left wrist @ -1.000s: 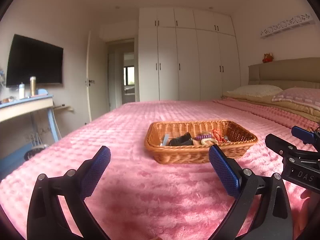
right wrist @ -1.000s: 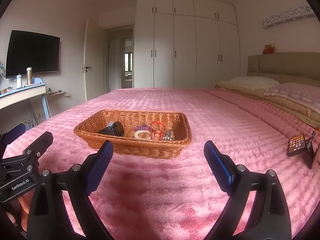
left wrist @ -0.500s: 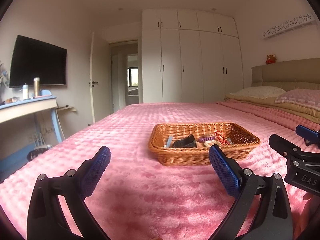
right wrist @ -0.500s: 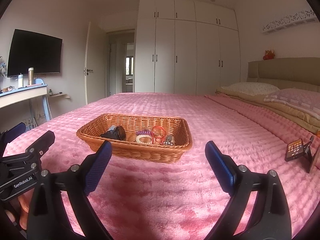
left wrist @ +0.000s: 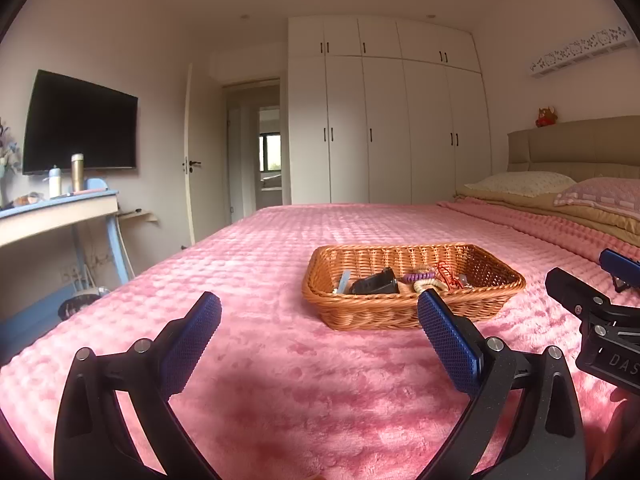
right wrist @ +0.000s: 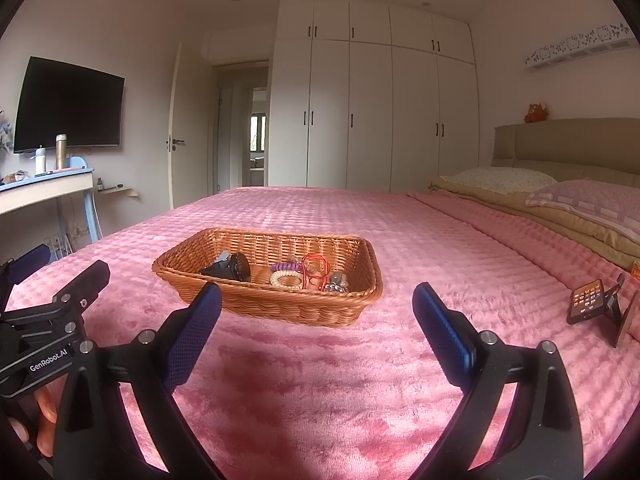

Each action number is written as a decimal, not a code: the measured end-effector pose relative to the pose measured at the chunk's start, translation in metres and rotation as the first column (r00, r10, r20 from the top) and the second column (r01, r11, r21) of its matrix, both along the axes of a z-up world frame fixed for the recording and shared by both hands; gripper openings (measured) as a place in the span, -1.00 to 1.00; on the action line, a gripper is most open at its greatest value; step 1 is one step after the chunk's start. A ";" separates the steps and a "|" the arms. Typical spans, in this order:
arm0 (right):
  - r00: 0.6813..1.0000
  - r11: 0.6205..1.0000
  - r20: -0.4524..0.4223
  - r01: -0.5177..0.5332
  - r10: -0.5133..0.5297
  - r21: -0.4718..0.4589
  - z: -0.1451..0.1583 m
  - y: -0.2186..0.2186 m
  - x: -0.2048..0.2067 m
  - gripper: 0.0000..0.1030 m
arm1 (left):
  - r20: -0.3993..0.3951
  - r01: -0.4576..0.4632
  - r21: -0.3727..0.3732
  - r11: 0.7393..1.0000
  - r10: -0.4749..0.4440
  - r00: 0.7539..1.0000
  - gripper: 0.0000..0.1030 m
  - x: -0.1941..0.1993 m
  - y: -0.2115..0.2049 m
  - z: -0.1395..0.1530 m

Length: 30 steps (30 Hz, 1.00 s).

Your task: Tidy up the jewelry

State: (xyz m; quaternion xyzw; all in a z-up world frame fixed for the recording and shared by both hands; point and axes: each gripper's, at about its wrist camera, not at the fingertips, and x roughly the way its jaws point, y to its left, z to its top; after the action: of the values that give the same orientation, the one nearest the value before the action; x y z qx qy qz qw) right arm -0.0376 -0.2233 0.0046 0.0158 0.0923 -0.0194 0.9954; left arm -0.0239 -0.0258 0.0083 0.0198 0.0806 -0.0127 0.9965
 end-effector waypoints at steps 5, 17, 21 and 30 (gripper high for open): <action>1.000 1.000 -0.005 -0.001 0.001 0.003 0.000 0.000 0.001 0.78 | -0.001 0.000 0.000 1.000 0.000 1.000 0.85 0.000 0.000 0.000; 1.000 1.000 0.000 -0.001 0.001 -0.017 0.000 0.004 -0.001 0.83 | -0.001 0.000 0.001 1.000 0.000 1.000 0.85 0.000 0.000 0.000; 1.000 1.000 0.004 -0.001 0.002 -0.028 0.000 0.006 -0.002 0.83 | -0.002 0.000 0.000 1.000 0.000 1.000 0.85 0.000 0.000 0.000; 1.000 0.999 0.002 -0.002 0.002 -0.033 0.000 0.008 -0.003 0.83 | -0.002 0.001 0.000 1.000 -0.001 1.000 0.85 0.000 0.000 0.000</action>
State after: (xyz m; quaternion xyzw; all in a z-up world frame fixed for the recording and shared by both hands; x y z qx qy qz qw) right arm -0.0405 -0.2149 0.0047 -0.0008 0.0909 -0.0198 0.9957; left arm -0.0237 -0.0261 0.0083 0.0201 0.0816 -0.0130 0.9964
